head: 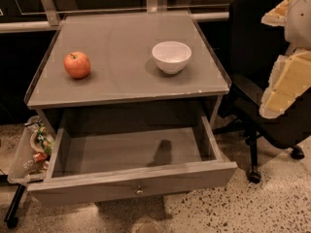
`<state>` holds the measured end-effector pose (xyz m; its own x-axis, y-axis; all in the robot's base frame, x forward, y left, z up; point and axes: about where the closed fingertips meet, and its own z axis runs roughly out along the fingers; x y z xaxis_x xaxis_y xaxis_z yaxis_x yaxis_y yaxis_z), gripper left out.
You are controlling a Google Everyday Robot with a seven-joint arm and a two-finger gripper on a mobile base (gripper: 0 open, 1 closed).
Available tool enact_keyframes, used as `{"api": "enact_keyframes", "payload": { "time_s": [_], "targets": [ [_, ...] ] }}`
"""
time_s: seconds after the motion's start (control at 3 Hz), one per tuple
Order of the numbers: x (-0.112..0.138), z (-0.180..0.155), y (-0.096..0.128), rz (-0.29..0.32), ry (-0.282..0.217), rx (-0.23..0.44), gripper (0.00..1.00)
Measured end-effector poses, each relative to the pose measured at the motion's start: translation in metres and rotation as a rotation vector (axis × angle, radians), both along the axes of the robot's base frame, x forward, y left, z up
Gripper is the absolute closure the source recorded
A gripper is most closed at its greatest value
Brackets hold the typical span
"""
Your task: Close top drawer
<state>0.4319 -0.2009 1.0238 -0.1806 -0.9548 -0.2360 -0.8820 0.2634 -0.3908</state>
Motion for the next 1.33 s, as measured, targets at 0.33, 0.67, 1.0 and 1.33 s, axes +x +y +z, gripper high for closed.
{"api": "enact_keyframes", "payload": {
  "time_s": [0.33, 0.67, 1.0, 1.33],
  "targets": [
    [0.0, 0.0, 0.0, 0.0, 0.0, 0.0, 0.0],
    [0.0, 0.0, 0.0, 0.0, 0.0, 0.0, 0.16],
    [0.0, 0.0001, 0.0, 0.0, 0.0, 0.0, 0.39],
    [0.0, 0.0001, 0.0, 0.0, 0.0, 0.0, 0.63]
  ]
}}
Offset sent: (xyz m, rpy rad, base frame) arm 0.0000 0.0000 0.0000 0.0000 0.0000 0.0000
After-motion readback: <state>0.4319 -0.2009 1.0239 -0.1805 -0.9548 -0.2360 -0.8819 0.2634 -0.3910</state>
